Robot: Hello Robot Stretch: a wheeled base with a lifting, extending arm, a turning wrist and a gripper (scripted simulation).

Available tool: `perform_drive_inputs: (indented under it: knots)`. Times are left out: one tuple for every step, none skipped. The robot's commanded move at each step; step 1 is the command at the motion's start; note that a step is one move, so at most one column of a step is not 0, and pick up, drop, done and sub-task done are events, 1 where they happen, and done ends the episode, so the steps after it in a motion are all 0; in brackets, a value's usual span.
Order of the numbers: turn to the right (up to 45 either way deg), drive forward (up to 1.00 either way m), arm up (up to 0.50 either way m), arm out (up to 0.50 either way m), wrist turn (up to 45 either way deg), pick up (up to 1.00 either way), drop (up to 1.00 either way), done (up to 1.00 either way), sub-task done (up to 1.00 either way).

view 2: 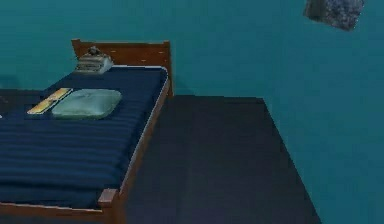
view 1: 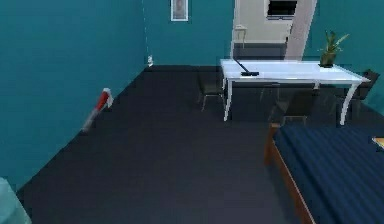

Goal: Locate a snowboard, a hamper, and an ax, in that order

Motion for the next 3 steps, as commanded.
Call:
perform_drive_inputs:
  knots:
    - [-12.0, 0.00, 0.00, 0.00, 0.0, 0.00, 0.00, 0.00, 0.00]
    - [0.0, 1.00, 0.00, 0.00, 0.0, 0.00, 0.00, 0.00, 0.00]
    - [0.0, 1.00, 0.00, 0.00, 0.0, 0.00, 0.00, 0.00, 0.00]
